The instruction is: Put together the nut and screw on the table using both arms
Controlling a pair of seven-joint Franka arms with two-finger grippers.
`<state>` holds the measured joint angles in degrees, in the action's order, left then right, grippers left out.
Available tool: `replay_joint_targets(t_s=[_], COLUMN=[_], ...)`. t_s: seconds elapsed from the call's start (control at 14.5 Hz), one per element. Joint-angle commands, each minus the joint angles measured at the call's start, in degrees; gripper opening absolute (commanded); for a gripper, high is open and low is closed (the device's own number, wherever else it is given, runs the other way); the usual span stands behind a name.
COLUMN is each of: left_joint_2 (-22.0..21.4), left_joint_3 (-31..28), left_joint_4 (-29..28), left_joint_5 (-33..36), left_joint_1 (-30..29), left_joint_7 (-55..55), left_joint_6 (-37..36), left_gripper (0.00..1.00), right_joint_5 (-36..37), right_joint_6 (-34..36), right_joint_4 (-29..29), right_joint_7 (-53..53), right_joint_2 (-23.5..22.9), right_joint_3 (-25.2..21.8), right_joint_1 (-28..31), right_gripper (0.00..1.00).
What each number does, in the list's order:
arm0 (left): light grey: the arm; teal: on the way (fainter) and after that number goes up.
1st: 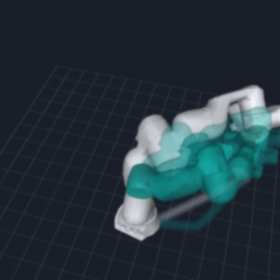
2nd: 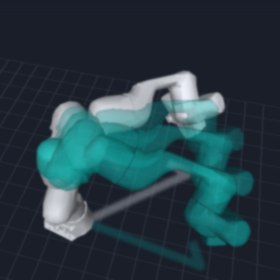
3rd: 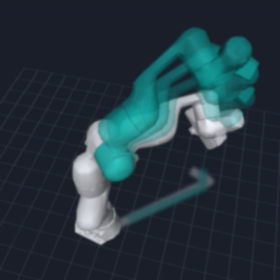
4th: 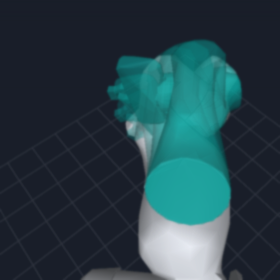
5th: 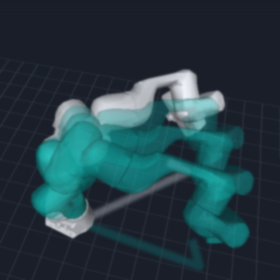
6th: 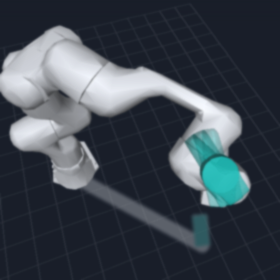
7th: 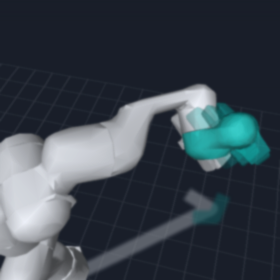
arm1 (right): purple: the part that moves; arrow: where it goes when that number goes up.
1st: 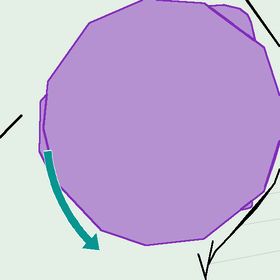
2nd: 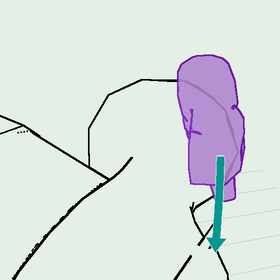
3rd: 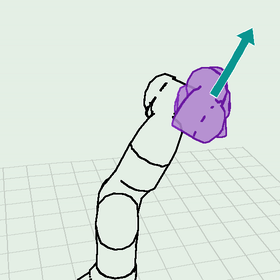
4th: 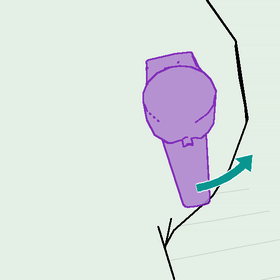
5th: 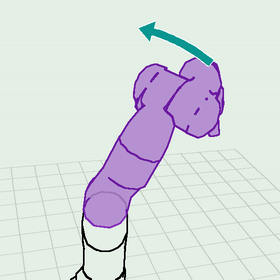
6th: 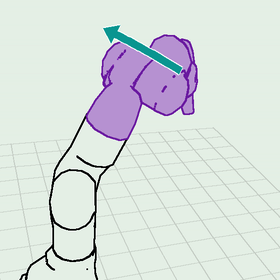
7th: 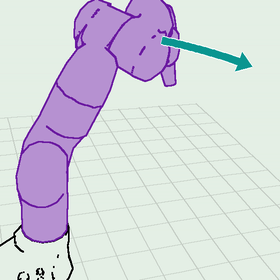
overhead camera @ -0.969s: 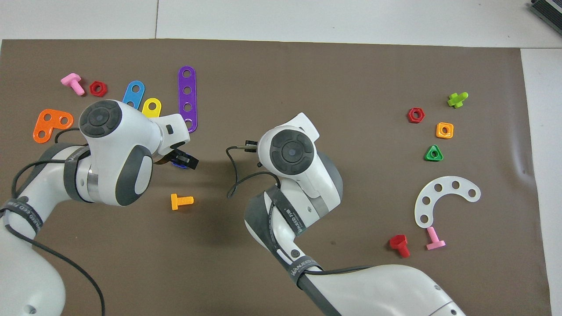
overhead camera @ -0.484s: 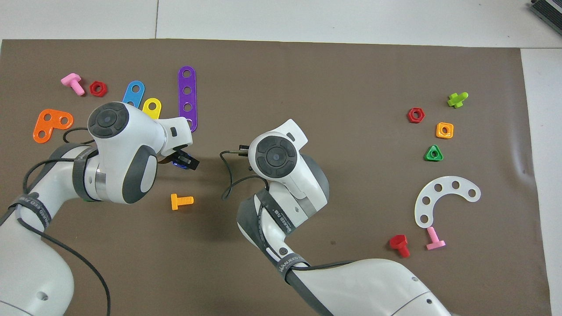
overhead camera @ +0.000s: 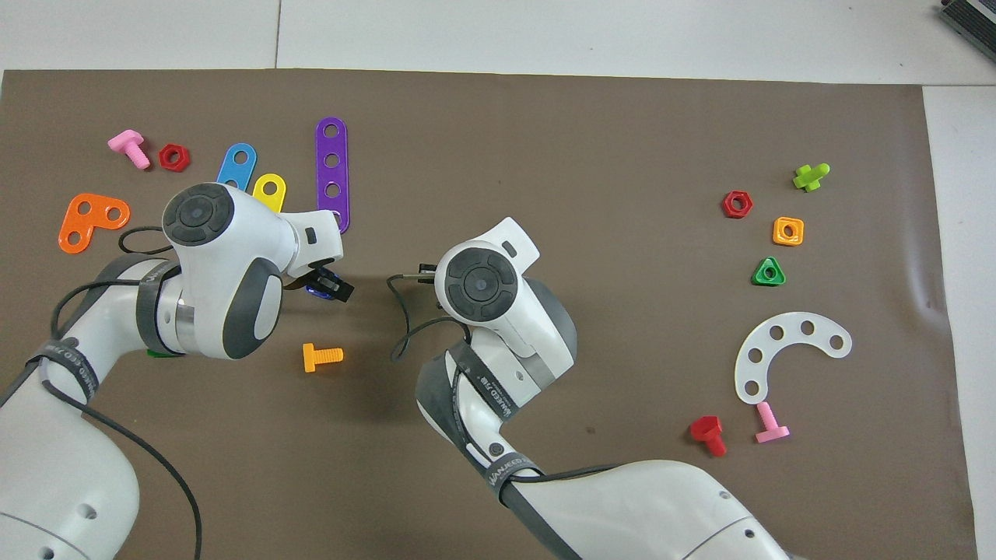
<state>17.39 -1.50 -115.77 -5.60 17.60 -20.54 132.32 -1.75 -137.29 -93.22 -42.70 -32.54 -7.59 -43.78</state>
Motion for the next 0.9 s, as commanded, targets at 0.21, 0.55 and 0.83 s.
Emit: replay_joint_targets(t_s=[0.21, 0.55, 0.83], left_joint_2=[0.1, -0.1, -0.1], left_joint_3=[-0.4, -0.4, -0.4], left_joint_4=[-1.0, -1.6, -1.4], left_joint_5=[-1.2, -1.2, -1.2], left_joint_1=[0.1, 0.5, 0.5], left_joint_7=[-2.4, -2.7, -2.7], left_joint_6=[1.1, 0.6, 0.2], left_gripper=[0.73, 0.64, 0.33], right_joint_5=[1.6, 0.6, 0.6], right_joint_6=[11.9, 26.5, 39.6], right_joint_4=[-0.4, -0.4, -0.4], right_joint_7=[0.3, 18.1, 32.5], right_joint_2=[13.2, 23.3, 28.8], right_joint_3=[-0.5, -0.4, -0.4], right_joint_1=[7.0, 21.6, 32.3], right_gripper=[1.0, 1.0, 1.0])
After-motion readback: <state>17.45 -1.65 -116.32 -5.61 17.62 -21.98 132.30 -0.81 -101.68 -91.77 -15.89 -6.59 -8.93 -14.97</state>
